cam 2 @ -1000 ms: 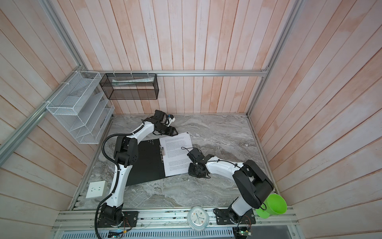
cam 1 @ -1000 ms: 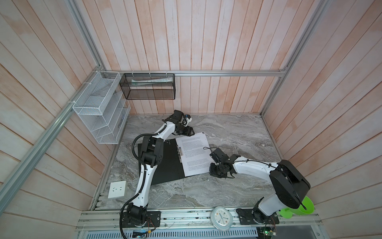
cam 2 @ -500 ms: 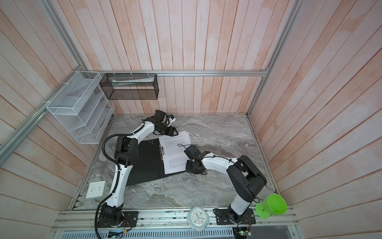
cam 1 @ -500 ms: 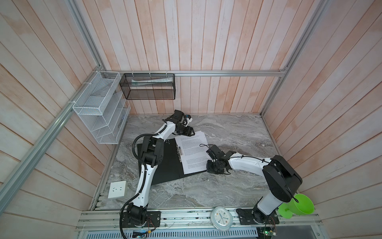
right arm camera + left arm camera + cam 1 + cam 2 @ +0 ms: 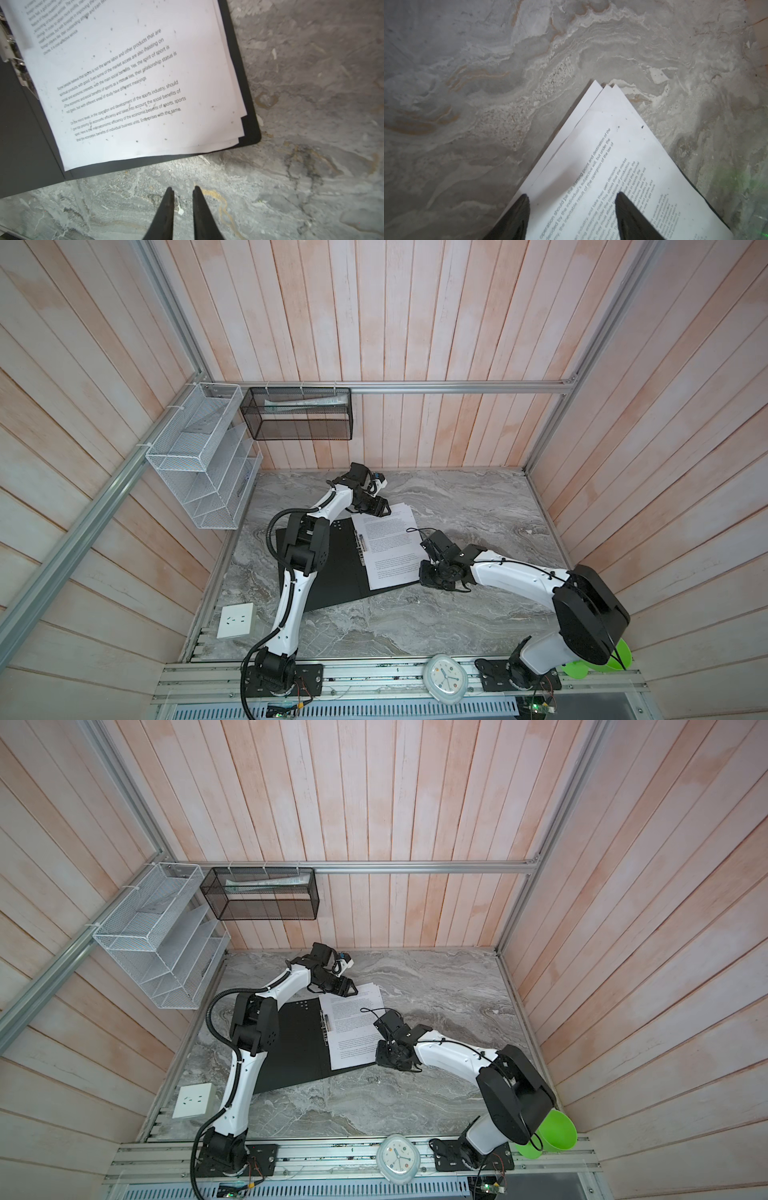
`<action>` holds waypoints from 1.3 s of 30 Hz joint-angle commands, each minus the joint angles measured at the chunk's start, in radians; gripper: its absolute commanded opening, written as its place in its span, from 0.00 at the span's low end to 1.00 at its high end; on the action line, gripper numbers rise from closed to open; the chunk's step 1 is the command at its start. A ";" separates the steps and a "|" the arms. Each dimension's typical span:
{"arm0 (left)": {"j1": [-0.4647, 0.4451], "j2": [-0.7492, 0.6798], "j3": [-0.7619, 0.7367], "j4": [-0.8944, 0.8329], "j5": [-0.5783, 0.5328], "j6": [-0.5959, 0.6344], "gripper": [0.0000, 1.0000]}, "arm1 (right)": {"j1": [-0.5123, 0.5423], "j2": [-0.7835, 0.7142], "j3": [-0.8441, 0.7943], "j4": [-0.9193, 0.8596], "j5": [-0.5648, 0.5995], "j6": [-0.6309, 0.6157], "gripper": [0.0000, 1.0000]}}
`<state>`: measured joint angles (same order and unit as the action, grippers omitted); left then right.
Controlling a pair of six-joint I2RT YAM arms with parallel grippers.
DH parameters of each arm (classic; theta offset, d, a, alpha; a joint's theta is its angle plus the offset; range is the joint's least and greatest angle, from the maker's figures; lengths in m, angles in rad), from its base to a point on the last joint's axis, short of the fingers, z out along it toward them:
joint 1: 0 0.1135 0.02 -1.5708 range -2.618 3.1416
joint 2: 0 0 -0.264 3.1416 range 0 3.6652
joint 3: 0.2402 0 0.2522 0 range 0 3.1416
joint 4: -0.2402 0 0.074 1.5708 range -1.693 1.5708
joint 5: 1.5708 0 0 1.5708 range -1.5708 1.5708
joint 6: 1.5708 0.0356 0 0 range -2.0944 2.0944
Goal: Put the files into the folder
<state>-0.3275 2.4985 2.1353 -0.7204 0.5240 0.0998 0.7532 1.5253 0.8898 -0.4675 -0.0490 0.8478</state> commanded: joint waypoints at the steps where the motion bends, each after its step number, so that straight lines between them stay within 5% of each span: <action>1: -0.003 -0.053 0.024 -0.015 0.009 0.038 0.68 | 0.006 -0.019 -0.015 -0.039 0.029 0.014 0.20; 11: -0.003 0.003 0.220 -0.066 -0.041 0.031 0.68 | -0.080 -0.014 0.057 0.022 0.072 -0.045 0.21; 17: 0.001 -0.282 -0.206 0.113 -0.131 -0.030 0.68 | -0.204 0.102 0.231 0.113 0.012 -0.215 0.20; 26: 0.050 -0.678 -0.747 0.230 -0.133 -0.144 0.66 | -0.294 0.471 0.631 0.125 -0.099 -0.461 0.19; 34: 0.115 -0.758 -0.970 0.257 0.039 -0.215 0.65 | -0.299 0.722 0.909 0.138 -0.079 -0.541 0.22; 39: 0.123 -0.751 -1.044 0.295 0.057 -0.235 0.65 | -0.299 0.831 1.026 0.151 -0.079 -0.556 0.23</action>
<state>-0.2081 1.7447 1.1069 -0.4744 0.5293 -0.1093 0.4564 2.3077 1.8511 -0.3206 -0.1322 0.3275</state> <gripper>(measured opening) 0.647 0.229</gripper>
